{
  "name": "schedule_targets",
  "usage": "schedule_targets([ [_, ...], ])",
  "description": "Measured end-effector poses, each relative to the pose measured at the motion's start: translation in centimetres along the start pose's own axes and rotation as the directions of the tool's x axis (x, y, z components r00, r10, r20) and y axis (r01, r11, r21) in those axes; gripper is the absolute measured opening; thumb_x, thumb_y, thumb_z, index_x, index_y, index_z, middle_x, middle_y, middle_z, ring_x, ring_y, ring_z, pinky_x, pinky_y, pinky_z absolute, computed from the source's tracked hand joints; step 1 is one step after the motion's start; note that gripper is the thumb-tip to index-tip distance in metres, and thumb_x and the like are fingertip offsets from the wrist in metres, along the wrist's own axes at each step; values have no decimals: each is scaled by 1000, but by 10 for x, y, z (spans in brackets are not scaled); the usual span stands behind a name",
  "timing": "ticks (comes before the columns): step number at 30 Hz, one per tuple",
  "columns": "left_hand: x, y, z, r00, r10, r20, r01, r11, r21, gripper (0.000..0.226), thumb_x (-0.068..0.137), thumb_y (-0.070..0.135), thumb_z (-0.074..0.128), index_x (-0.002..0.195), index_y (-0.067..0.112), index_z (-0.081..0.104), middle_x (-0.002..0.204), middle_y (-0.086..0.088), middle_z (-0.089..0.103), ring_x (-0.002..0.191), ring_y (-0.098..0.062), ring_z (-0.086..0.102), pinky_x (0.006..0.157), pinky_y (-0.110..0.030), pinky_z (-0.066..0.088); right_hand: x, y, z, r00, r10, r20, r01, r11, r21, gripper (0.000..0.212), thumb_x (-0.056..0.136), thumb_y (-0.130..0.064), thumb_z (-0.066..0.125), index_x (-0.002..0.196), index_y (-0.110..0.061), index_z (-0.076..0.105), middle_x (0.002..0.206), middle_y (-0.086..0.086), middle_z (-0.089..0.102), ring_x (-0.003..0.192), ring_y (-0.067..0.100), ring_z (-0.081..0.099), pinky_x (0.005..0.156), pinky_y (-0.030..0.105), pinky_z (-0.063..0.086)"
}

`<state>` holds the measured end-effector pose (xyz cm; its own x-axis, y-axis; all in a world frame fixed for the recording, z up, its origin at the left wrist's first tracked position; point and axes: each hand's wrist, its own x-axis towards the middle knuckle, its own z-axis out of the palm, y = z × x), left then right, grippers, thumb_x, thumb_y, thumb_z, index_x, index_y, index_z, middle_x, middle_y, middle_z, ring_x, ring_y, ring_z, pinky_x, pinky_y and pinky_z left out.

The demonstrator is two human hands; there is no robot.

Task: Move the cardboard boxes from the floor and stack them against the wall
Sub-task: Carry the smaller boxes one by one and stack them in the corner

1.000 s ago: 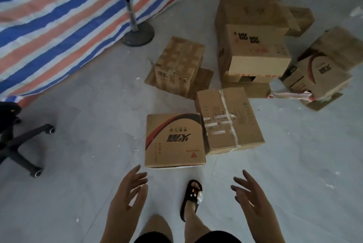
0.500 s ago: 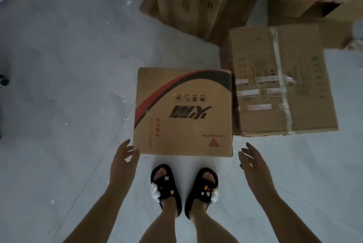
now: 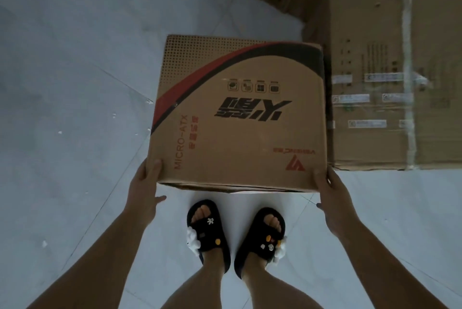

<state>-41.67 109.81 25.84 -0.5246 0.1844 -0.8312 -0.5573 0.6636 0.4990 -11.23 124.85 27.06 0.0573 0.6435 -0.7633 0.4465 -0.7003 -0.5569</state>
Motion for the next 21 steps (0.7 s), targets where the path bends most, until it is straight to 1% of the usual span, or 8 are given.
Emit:
schedule_targets([
  [3,-43,41,-9,999,26,-33,-28,997,-78,40,94,44,50,131,28,48,126,2,55,121,-28,47,97,-63,39,-33,-62,-12,996,-83,-34,86,993,77,29,99,-34,44,127,-30,52,95,-17,60,83,11,56,75,37,44],
  [6,-100,77,-27,998,43,-47,-48,993,-108,37,94,48,48,125,29,52,122,1,58,115,-29,52,88,-58,48,-71,-119,-26,990,-138,10,137,988,69,21,99,-33,46,115,-28,58,79,-3,61,69,24,49,64,38,39],
  [10,-192,119,-61,990,91,-105,-107,983,-148,30,96,45,44,120,30,51,110,8,59,109,-25,52,83,-52,49,-143,-175,-46,977,-198,83,193,979,57,23,99,-33,46,117,-28,59,59,-8,60,53,19,44,54,32,36],
  [12,-243,143,-81,977,135,-166,-165,969,-186,26,97,41,44,119,29,50,102,14,57,104,-22,52,80,-46,48,-188,-202,-55,966,-239,103,232,970,76,19,99,-30,45,112,-33,59,59,-11,60,54,18,45,54,32,36],
  [14,-296,167,-103,962,175,-210,-221,949,-224,26,97,39,44,120,28,50,102,15,57,105,-20,53,83,-44,48,-234,-229,-65,947,-291,136,277,954,113,18,99,-30,45,110,-35,59,63,-11,61,54,16,48,55,32,37],
  [17,-369,190,-137,929,219,-297,-304,911,-279,25,97,38,44,120,28,51,104,16,58,104,-15,54,88,-45,48,-292,-264,-78,912,-359,198,331,930,161,28,98,-31,46,125,-28,55,75,-1,60,59,17,50,55,32,43],
  [19,-412,197,-156,906,240,-349,-352,884,-306,30,97,38,45,124,28,51,109,14,58,109,-16,54,93,-48,47,-322,-281,-86,882,-407,237,379,912,155,39,94,-42,49,131,-29,50,85,-6,63,68,16,56,58,31,49],
  [21,-451,195,-171,875,245,-417,-399,853,-337,33,96,39,45,127,27,50,113,11,57,114,-20,53,96,-52,45,-348,-295,-92,844,-448,296,427,894,136,65,69,-73,60,125,-41,52,88,-19,67,73,9,63,62,29,53],
])
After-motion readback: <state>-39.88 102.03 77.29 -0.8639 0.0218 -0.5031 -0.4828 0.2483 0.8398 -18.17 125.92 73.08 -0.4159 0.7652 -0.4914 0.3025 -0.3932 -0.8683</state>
